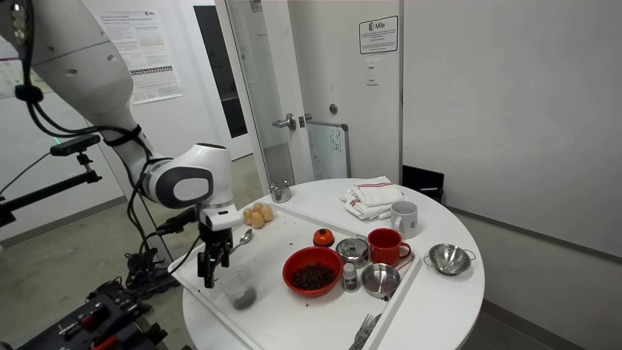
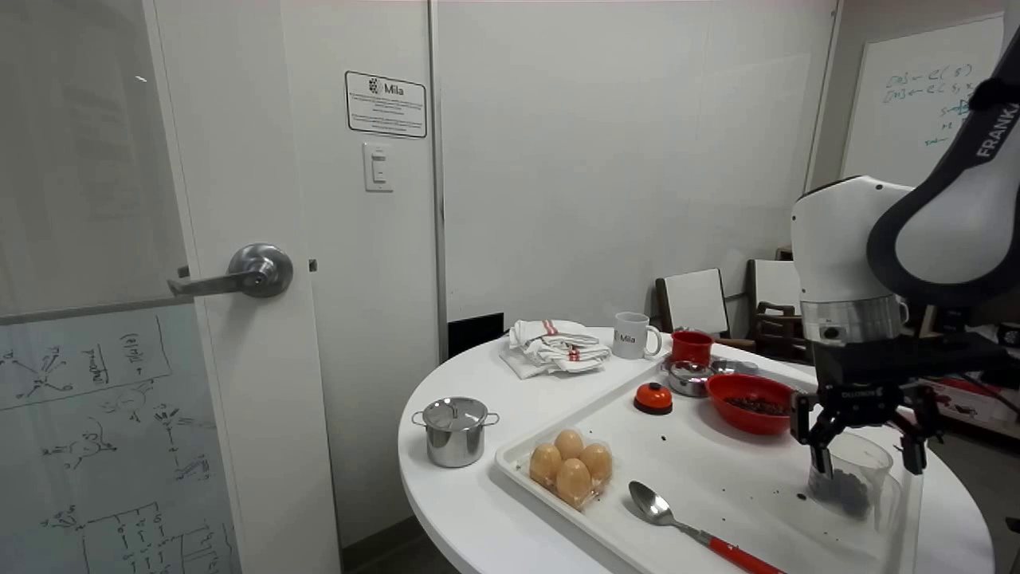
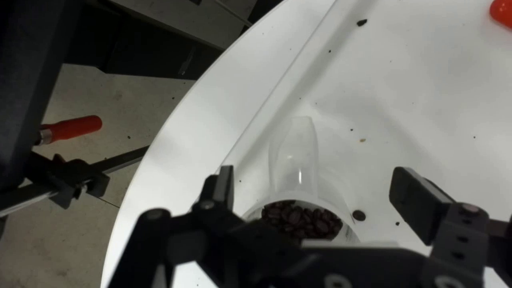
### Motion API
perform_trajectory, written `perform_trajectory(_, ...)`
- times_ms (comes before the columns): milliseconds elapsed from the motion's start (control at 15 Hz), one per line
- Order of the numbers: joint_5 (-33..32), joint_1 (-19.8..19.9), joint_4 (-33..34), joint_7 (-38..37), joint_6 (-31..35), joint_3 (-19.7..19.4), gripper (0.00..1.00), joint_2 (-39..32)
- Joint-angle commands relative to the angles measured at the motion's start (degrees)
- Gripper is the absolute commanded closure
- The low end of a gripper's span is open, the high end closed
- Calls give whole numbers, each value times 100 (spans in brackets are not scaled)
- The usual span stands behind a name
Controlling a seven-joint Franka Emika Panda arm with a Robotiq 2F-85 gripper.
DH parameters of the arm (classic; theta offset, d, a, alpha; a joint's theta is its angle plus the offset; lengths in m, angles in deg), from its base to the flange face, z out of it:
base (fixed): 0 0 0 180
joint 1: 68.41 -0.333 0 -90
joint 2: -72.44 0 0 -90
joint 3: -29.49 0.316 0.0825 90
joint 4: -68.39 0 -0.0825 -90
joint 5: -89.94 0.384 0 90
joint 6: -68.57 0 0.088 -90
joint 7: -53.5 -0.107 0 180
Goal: Pour some of the objects from the jag to the red bowl
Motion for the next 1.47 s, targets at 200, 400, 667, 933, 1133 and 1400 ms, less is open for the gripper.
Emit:
perform_trajectory(200, 108, 39, -204, 193, 180, 13, 46, 149)
perform_trajectory(400, 192, 84, -285, 318, 196, 41, 69, 194)
perform_trajectory(667, 512, 234, -346, 506, 58, 130, 92, 359)
perform_trajectory(933, 831, 362, -191, 677, -614, 174, 89, 728)
perform_trajectory(1133, 399, 257, 354, 332, -1664, 34, 89, 879)
perform_trajectory(1400, -10, 302, 1663, 135, -3305, 59, 89, 654)
